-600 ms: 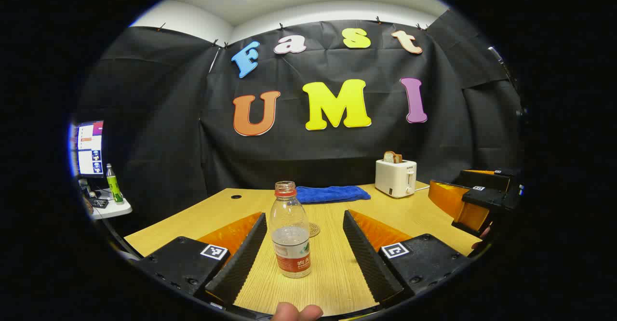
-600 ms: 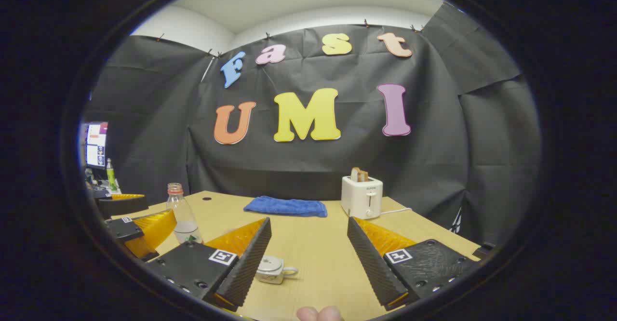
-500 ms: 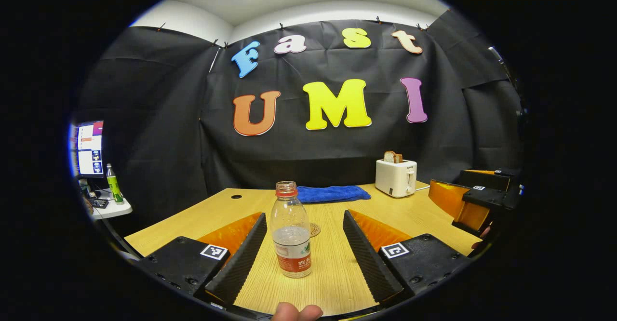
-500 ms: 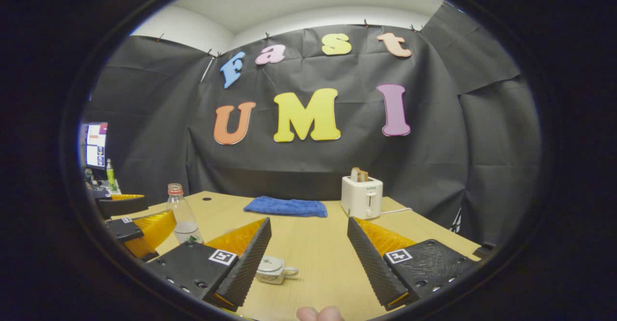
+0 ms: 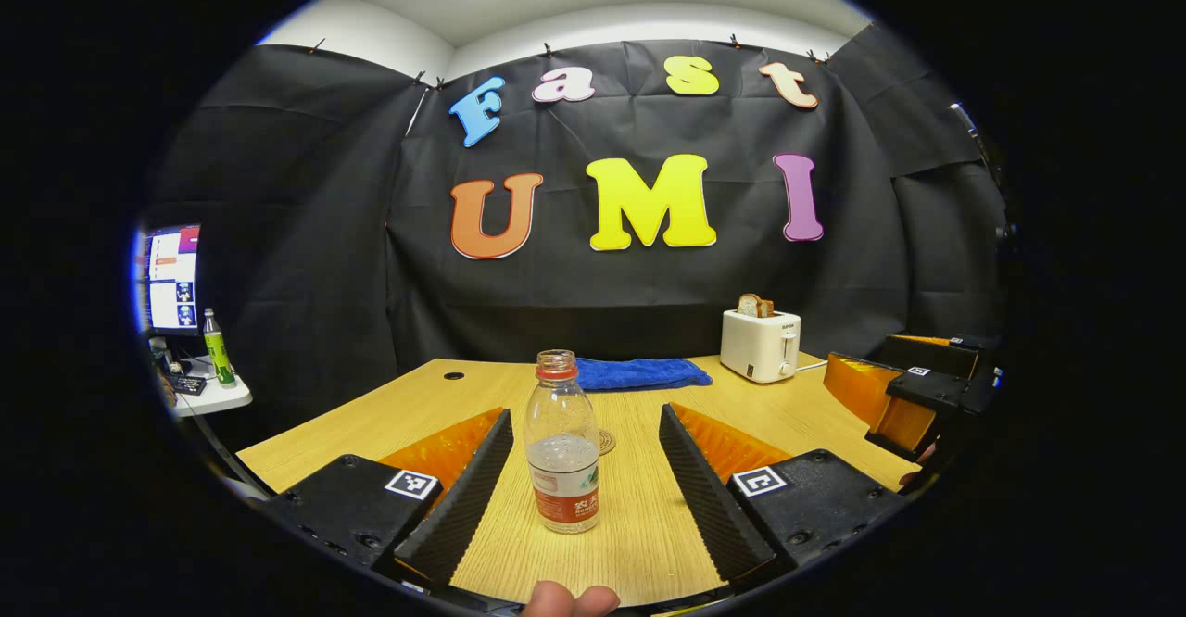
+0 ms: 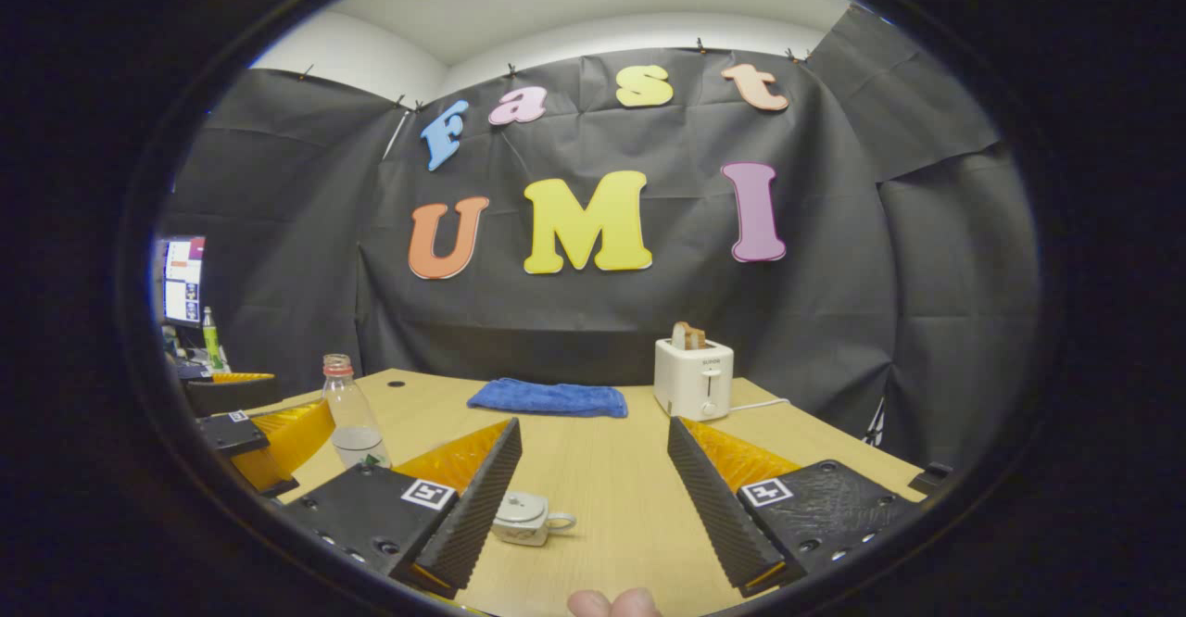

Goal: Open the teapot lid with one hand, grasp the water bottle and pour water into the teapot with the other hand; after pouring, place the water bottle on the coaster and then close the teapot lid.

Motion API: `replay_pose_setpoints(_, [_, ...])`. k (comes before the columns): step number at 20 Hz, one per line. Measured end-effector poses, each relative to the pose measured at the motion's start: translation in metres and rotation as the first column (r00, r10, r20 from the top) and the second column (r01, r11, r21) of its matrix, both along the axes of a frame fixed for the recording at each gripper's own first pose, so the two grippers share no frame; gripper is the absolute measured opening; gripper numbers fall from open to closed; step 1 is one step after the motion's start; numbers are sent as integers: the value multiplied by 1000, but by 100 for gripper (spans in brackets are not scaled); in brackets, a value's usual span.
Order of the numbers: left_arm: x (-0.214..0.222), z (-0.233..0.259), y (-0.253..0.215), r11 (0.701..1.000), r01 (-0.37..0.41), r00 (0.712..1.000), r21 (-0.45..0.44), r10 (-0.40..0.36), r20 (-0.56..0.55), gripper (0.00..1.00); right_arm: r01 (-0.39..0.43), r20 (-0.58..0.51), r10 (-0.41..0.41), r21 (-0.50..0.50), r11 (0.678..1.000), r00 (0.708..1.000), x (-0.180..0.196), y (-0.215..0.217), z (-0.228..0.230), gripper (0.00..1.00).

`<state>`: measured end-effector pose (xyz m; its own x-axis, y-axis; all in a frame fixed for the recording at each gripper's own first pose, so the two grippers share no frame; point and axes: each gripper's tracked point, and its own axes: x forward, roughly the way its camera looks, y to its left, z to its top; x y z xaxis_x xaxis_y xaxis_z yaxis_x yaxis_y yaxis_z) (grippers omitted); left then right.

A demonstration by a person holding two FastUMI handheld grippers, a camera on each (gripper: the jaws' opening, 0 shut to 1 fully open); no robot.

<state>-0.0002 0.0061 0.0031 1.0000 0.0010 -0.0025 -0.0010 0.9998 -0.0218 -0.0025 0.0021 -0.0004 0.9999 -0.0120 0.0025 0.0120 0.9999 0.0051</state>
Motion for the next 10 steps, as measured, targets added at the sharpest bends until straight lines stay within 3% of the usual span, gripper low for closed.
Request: replay_pose_setpoints(10, [1,0,11,999,-19,1000,-31,18,-2,99,-47,-71,46,-23,999,996,16,20,-36,96])
